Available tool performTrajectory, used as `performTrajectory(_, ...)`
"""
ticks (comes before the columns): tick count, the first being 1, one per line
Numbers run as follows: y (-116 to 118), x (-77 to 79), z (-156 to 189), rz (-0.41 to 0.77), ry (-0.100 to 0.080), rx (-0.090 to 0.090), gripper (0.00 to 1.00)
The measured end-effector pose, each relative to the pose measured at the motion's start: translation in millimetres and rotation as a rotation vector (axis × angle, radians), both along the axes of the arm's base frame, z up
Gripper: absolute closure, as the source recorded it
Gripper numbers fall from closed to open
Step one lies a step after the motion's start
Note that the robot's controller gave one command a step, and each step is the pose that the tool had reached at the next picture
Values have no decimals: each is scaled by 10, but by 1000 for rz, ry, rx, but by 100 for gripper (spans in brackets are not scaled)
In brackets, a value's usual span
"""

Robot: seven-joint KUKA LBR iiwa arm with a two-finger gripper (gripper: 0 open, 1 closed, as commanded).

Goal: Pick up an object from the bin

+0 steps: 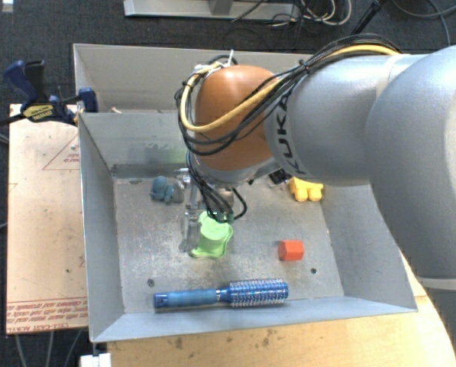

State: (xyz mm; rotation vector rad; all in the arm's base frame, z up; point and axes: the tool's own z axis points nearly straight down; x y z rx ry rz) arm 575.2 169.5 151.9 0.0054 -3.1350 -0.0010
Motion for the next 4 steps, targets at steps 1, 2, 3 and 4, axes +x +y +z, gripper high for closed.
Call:
performTrajectory(1, -785, 81, -826, -60, -5, 3, 0)
performTrajectory(2, -755, 111, -756, -52, -14, 3, 100)
performTrajectory(3, -775, 125, -755, -81, -14, 6, 100)
performTrajectory(4, -846, -151, -234, -86, -11, 1, 100)
